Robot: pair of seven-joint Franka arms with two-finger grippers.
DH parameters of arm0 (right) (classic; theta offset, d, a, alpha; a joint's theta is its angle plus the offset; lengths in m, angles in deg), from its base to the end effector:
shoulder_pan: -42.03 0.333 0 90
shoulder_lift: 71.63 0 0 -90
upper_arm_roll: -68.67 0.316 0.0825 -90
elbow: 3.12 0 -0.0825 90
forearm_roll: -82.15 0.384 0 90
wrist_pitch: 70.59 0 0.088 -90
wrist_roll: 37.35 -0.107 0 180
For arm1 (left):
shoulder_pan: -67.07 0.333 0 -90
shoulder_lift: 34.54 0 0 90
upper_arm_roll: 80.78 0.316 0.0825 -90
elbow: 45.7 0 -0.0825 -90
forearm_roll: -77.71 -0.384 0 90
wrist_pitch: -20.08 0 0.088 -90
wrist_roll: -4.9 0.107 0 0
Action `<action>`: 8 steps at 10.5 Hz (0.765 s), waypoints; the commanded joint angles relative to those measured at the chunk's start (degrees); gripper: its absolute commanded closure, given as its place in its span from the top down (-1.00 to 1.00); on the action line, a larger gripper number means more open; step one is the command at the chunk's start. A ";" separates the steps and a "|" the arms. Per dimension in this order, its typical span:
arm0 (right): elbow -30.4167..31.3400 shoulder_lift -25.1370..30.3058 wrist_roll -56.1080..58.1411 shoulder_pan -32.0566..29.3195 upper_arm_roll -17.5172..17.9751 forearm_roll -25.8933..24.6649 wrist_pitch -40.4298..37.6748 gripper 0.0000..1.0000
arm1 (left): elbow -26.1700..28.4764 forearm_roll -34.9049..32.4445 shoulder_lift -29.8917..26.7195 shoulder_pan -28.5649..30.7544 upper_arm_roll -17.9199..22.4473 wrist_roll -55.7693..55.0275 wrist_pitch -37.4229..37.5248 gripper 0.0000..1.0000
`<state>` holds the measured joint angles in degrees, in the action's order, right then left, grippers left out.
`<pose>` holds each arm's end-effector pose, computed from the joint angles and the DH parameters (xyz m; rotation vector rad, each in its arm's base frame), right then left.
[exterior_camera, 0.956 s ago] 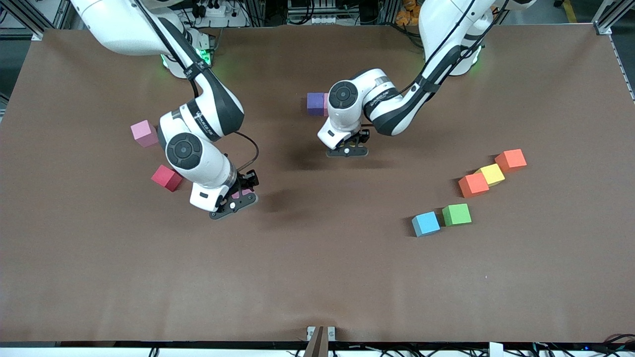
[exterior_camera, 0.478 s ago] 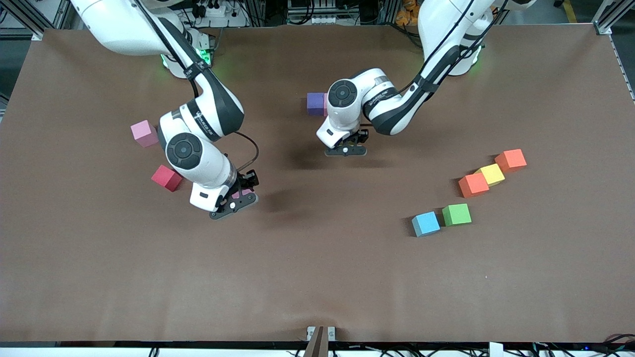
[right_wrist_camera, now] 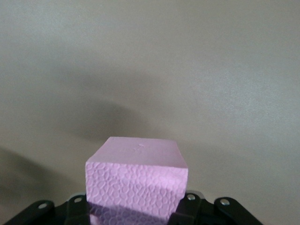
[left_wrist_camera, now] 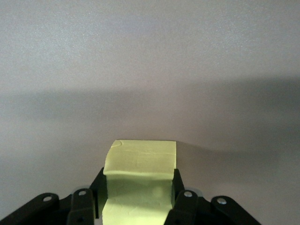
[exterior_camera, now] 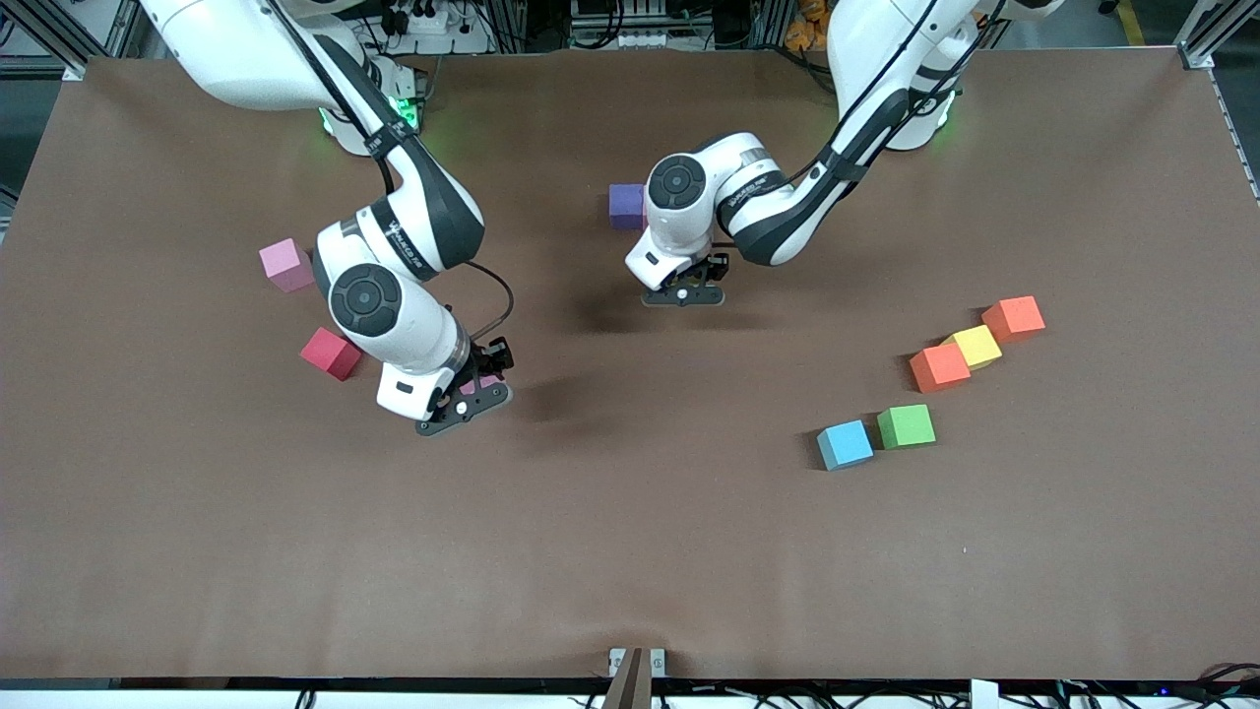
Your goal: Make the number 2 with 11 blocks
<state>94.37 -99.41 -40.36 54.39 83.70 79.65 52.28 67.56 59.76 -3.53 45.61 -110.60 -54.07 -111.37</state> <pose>0.5993 0.2886 0.3185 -2.9970 -0.6423 0.0711 0.3834 -0.4572 0.2127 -3.0552 0.0718 0.1686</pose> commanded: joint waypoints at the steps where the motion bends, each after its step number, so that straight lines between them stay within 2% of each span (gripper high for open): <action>1: -0.90 -0.53 0.73 -0.14 0.18 0.22 -0.71 -1.00 | 2.22 -1.38 -2.18 0.54 -0.24 0.26 0.14 0.11; 8: -0.90 -0.53 0.82 -0.14 0.18 0.22 -1.06 -1.00 | 2.40 -0.94 -2.54 0.81 -0.68 0.43 0.50 0.11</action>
<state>94.37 -99.41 -40.33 54.39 83.70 79.65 51.95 68.71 59.71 -4.57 45.91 -110.67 -53.69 -111.29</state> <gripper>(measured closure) 0.427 0.441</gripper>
